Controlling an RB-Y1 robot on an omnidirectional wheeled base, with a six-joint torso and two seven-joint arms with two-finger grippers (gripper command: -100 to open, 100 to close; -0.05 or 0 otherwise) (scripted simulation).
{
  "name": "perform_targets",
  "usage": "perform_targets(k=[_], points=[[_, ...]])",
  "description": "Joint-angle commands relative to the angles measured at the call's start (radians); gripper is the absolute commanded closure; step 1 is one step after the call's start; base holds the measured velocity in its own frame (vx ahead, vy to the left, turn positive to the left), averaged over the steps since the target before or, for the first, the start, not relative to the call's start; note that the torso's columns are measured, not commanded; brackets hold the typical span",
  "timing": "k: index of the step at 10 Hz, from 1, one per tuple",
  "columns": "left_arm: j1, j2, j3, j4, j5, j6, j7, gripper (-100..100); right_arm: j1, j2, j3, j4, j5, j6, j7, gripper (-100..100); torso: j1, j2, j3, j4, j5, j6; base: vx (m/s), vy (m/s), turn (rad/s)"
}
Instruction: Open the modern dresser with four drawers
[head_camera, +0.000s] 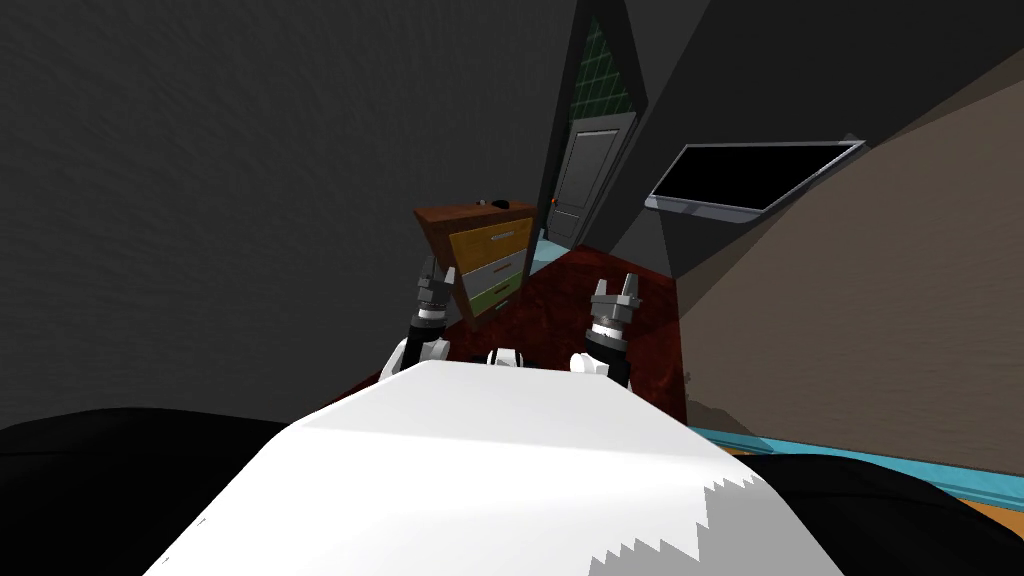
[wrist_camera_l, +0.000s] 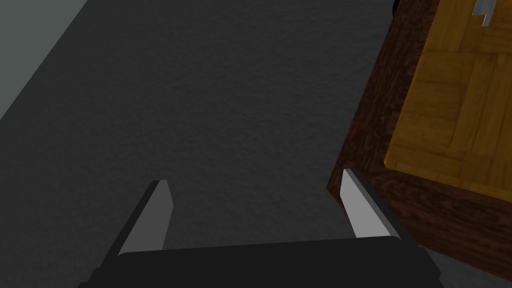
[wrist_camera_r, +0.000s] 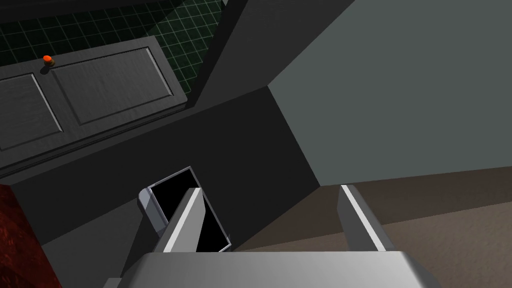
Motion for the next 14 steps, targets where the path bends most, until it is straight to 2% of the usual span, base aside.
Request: perform_targets(k=[1,4,5,8,9,13,14], points=[[-0.007,0.009,-0.001,0.063,0.003,-0.015,0.001,-100,0.0,0.0,0.0,0.0,0.0,0.0,0.0,0,0.001,-0.002,-0.001,-0.001,0.0,0.0,0.086,0.015,-0.023],[-0.031,0.011,-0.012,0.16,0.001,-0.028,-0.007,-100,0.0,0.0,0.0,0.0,0.0,0.0,0.0,0,0.0,0.0,0.0,0.0,0.0,0.0,0.098,0.016,-0.061],[-0.031,0.011,-0.012,0.166,0.001,-0.028,-0.007,-100,0.0,0.0,0.0,0.0,0.0,0.0,0.0,0,0.001,-0.002,-0.001,-0.001,0.0,0.0,0.083,0.026,-0.018],[-0.054,0.011,-0.022,0.257,-0.001,-0.039,-0.014,-100,0.0,0.0,0.0,0.0,0.0,0.0,0.0,0,0.0,0.0,0.0,0.0,0.0,0.0,0.089,0.016,-0.057],[-0.054,0.011,-0.022,0.26,-0.001,-0.039,-0.014,-100,0.0,0.0,0.0,0.0,0.0,0.0,0.0,0,0.0,-0.001,-0.001,0.0,0.0,0.0,0.067,0.018,-0.013],[-0.081,0.009,-0.034,0.37,-0.004,-0.052,-0.022,-100,0.0,0.0,0.0,0.0,0.0,0.0,0.0,0,0.0,-0.001,-0.001,0.0,0.0,0.0,0.076,0.021,-0.05],[-0.081,0.009,-0.034,0.374,-0.004,-0.052,-0.022,-100,0.0,0.0,0.0,0.0,0.0,0.0,0.0,0,0.0,-0.002,-0.001,-0.001,0.0,0.0,0.068,0.014,-0.013]])
